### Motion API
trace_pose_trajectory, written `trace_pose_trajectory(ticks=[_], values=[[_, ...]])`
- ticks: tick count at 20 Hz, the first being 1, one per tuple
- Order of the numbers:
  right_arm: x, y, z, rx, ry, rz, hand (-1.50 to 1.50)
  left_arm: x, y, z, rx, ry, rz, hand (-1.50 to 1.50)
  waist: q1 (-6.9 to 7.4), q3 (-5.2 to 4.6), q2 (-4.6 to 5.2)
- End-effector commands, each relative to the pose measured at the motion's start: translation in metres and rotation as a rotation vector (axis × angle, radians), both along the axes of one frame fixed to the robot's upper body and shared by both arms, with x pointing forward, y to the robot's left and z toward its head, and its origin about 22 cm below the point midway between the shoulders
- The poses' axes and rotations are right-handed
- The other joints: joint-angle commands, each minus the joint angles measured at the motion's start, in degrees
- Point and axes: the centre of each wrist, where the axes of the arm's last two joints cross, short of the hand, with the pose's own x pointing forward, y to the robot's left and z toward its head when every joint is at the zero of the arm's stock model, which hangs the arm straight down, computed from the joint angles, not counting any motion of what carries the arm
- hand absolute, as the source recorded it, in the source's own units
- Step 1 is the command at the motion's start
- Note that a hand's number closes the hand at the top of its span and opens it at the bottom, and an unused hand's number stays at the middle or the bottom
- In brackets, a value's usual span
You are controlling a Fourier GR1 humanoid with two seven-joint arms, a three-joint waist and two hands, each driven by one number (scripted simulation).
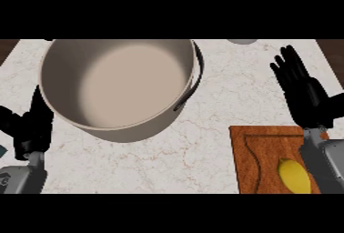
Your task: Pick the lemon from the cutting board and place it in the pot
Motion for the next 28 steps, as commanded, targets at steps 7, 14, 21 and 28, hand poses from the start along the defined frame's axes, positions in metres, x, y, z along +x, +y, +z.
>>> trace_pose_trajectory(ticks=[7, 14, 21, 28], values=[[-0.034, -0.062, 0.015, -0.814, -0.001, 0.110, 1.50, -0.018, -0.034, -0.031, 0.025, 0.143, -0.352, 0.00, -7.38, -0.06, -2.06], [-0.104, -0.028, -0.026, -0.347, -0.487, -0.149, -1.50, -0.040, -0.056, -0.053, -0.001, 0.188, -0.510, 0.00, -5.89, 1.52, -1.25], [-0.170, -0.053, 0.030, -0.528, -0.226, -0.003, -1.50, -0.026, -0.053, -0.045, 0.006, 0.175, -0.545, 0.00, -4.29, 1.29, -0.74], [-0.173, -0.054, 0.072, -0.526, 0.037, 0.020, -1.50, -0.012, -0.070, -0.043, 0.007, 0.172, -0.584, 0.00, -2.64, 1.34, -0.42]])
